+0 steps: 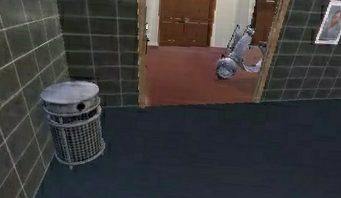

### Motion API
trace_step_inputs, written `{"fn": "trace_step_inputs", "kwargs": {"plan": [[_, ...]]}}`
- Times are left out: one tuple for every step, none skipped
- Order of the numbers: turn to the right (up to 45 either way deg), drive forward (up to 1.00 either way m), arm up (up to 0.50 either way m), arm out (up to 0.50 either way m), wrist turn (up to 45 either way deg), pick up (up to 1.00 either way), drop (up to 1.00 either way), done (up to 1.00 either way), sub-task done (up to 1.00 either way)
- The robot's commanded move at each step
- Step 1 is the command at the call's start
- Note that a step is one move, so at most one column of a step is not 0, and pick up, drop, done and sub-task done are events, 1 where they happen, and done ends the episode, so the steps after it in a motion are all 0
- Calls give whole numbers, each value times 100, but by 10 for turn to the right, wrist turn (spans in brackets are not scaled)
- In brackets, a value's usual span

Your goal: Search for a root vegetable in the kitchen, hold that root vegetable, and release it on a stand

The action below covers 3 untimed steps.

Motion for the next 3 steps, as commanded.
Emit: {"fn": "trace_step_inputs", "kwargs": {"plan": [[-210, 0, 0, 0, 0, 0, 0, 0, 0], [0, 35, 0, 0, 0, 0, 0, 0, 0], [270, 0, 0, 0, 0, 0, 0, 0, 0]]}}
